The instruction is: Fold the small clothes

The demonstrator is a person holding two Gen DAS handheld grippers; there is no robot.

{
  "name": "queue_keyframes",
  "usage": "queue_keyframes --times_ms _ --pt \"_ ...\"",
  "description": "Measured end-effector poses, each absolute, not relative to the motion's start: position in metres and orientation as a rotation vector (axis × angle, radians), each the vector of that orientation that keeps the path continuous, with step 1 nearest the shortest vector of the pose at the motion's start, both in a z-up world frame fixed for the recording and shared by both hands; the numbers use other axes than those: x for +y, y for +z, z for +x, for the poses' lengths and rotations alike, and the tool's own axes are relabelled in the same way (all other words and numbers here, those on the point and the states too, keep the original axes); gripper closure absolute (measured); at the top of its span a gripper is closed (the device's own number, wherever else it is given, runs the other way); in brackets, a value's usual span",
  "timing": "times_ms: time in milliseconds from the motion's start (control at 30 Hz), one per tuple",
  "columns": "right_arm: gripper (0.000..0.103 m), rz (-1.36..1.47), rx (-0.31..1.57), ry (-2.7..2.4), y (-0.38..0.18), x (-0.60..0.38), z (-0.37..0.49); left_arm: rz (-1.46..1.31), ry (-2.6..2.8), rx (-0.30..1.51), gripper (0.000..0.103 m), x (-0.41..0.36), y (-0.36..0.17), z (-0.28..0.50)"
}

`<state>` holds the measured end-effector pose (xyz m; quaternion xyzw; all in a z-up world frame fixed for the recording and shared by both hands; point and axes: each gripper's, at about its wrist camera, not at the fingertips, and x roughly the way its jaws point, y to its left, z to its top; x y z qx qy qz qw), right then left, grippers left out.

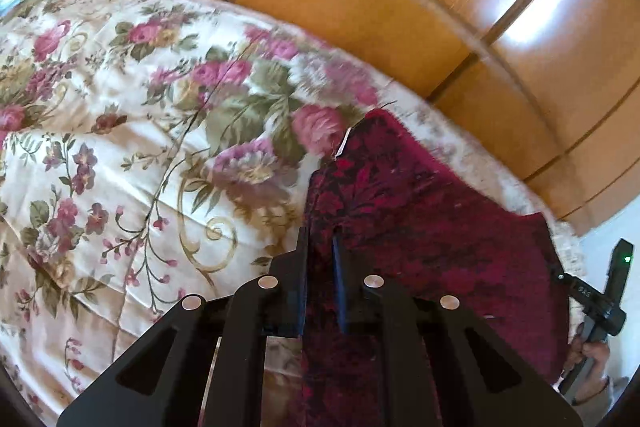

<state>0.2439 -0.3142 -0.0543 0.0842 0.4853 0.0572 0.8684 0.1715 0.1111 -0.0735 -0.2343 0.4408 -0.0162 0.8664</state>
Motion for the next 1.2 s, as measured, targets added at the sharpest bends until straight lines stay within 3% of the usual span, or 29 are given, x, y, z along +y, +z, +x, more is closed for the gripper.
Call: queue_keyframes --times_ms 233,300,400,467,500,633,900,1100,1167,1200 --pt "0.077 0.200 1.017 0.104 -0.063 -0.317 0.247 -0.398 0.018 0.925 0.091 0.100 -0.078 0.176" --pt "0.069 0.205 1.014 0.119 -0.058 -0.317 0.246 -0.373 0.053 0.914 0.081 0.099 -0.066 0.173" --pt "0.045 0.259 0.986 0.154 -0.046 -0.323 0.238 -0.320 0.096 0.858 0.080 0.094 -0.036 0.156" --pt "0.013 0.287 0.963 0.172 -0.039 -0.325 0.229 -0.284 0.113 0.831 0.079 0.089 -0.024 0.146" --pt "0.010 0.280 0.949 0.166 -0.034 -0.325 0.224 -0.282 0.091 0.816 0.079 0.086 -0.016 0.138" --pt "0.004 0.338 0.969 0.204 -0.033 -0.341 0.204 -0.240 0.064 0.772 0.079 0.068 0.000 0.116" --pt "0.002 0.532 1.079 0.273 -0.073 -0.378 0.157 -0.197 -0.014 0.774 0.079 0.026 0.002 0.093" --pt "0.002 0.586 1.059 0.347 -0.082 -0.380 0.128 -0.143 -0.031 0.787 0.079 0.002 -0.002 0.084" --pt "0.002 0.587 1.053 0.362 -0.083 -0.378 0.124 -0.134 -0.030 0.797 0.062 -0.003 -0.005 0.084" --pt "0.002 0.588 1.049 0.368 -0.083 -0.378 0.123 -0.142 -0.034 0.791 0.042 -0.003 -0.005 0.083"
